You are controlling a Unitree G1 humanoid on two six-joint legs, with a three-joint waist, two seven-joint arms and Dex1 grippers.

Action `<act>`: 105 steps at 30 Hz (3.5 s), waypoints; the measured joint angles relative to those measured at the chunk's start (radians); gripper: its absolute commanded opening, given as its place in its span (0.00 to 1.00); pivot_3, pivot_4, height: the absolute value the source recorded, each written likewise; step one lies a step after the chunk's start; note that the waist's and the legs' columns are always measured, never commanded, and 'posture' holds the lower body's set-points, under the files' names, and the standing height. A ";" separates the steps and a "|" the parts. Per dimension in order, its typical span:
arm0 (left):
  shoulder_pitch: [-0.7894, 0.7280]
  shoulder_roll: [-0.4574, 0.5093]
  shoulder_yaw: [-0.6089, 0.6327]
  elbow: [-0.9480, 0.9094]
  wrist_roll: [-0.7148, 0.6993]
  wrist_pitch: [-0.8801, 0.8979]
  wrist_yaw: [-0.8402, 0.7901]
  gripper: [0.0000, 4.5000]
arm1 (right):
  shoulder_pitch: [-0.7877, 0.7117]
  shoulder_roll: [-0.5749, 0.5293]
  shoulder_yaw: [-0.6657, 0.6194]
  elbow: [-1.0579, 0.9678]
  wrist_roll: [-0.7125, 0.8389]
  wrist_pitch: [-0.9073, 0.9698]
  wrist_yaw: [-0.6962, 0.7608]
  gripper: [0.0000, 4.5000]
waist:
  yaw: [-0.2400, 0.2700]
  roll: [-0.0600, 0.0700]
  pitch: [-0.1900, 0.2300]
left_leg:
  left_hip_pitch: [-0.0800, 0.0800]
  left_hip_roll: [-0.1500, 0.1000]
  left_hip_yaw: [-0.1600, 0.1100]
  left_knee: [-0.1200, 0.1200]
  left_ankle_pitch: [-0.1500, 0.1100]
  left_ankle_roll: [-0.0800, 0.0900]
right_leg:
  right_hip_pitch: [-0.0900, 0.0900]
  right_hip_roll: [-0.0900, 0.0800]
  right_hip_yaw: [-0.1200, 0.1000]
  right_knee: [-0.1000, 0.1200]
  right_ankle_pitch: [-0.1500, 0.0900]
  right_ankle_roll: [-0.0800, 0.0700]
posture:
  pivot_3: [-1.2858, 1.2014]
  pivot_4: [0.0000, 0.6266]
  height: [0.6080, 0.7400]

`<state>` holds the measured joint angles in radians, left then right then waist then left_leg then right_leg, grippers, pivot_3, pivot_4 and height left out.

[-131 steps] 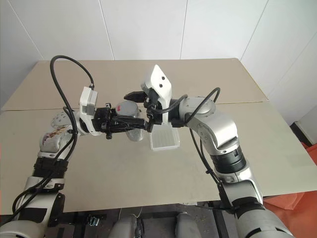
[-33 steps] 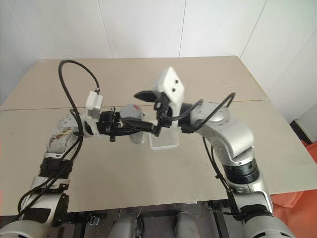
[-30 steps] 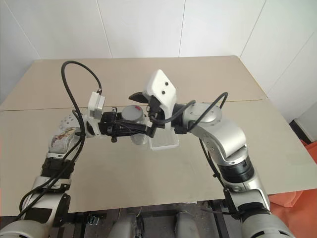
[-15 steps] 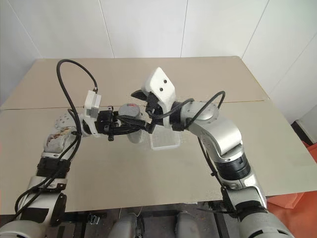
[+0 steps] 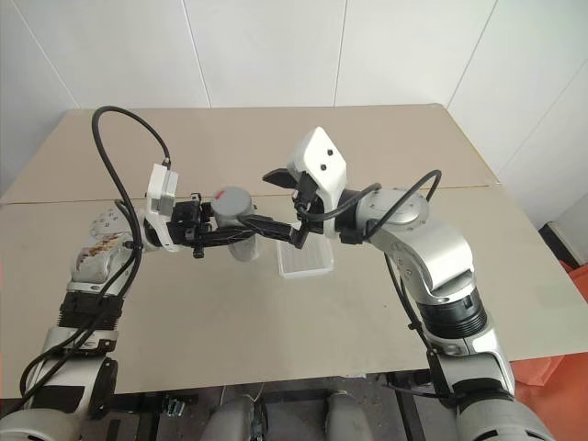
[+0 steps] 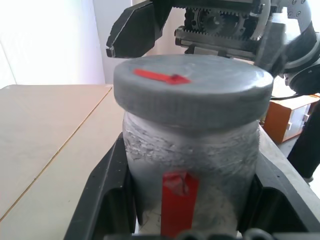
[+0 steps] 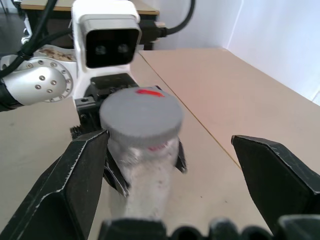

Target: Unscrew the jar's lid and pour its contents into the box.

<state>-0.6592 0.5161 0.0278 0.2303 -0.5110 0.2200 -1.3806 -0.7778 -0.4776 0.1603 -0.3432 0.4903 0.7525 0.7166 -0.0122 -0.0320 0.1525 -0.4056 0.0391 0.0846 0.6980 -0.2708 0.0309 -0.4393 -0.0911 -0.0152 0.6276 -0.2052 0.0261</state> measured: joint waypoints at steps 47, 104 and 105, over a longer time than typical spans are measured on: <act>0.027 -0.013 -0.009 -0.028 0.004 -0.033 0.000 0.45 | 0.029 -0.033 -0.235 0.053 0.077 0.117 -0.134 0.62 | 0.015 0.000 0.000 | -0.001 -0.001 0.000 0.000 0.000 0.000 | 0.001 -0.001 -0.001 -0.001 0.000 0.000 | 0.52 0.24 1.00; -0.753 -0.092 -1.001 0.871 1.883 -0.822 2.085 0.45 | 0.258 -0.319 -0.260 -0.187 0.230 0.297 0.025 0.99 | 0.024 -0.002 0.001 | -0.007 -0.004 0.000 0.005 -0.002 0.003 | -0.003 -0.004 -0.001 -0.001 0.002 0.005 | 0.52 0.24 1.00; -0.741 -0.065 -0.954 0.866 1.823 -0.854 2.053 0.45 | 0.267 -0.325 -0.259 -0.187 0.225 0.282 0.028 0.99 | 0.023 -0.002 0.001 | -0.007 -0.004 0.001 0.005 -0.002 0.003 | -0.003 -0.004 -0.001 -0.001 0.002 0.005 | 0.52 0.24 1.00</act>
<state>-1.3999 0.4514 -0.9264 1.0959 1.3116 -0.6337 0.6720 -0.5105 -0.8027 -0.0987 -0.5303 0.7149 1.0341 0.7450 0.0104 -0.0336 0.1534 -0.4123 0.0352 0.0851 0.7032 -0.2725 0.0343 -0.4423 -0.0954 -0.0157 0.6270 -0.2030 0.0309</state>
